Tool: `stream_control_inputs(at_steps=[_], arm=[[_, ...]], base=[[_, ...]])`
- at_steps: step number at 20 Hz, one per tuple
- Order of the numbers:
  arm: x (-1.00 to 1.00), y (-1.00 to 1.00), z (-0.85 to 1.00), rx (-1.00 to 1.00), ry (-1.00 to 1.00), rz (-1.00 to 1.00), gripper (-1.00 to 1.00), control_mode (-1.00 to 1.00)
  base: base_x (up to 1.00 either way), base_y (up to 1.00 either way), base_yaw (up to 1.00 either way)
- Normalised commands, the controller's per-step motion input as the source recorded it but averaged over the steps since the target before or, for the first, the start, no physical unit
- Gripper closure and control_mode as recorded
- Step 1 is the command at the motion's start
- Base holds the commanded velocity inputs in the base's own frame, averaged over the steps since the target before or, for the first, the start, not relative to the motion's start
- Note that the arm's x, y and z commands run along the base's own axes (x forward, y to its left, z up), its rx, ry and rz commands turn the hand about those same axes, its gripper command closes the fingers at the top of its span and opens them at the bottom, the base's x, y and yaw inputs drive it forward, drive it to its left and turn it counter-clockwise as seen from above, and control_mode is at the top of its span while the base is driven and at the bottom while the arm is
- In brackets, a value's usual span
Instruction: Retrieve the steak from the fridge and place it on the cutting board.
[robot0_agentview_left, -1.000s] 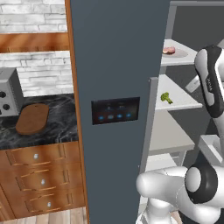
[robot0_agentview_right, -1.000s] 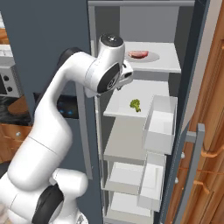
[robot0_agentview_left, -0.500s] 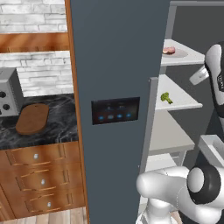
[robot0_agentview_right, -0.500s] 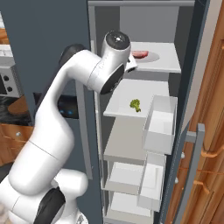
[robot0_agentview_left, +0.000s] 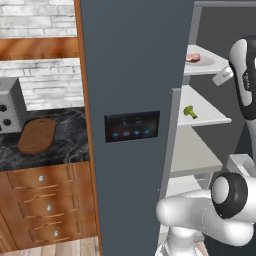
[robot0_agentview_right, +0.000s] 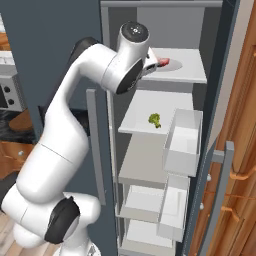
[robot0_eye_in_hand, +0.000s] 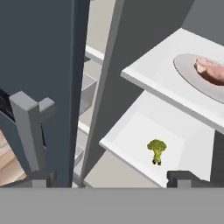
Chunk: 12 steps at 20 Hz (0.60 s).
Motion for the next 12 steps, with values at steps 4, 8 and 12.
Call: stream_control_inputs(at_steps=[4,8,12], arm=[[0.36,-0.04,0.04,0.0,0.0,0.03,-1.0,-1.0],[0.28,-0.07,0.11,0.0,0.0,0.06,-1.0,-1.0],[0.28,-0.18,0.1,0.0,-0.05,0.11,-1.0,-1.0]], base=[[0.0,0.0,0.0],[0.0,0.0,0.0],[0.0,0.0,0.0]])
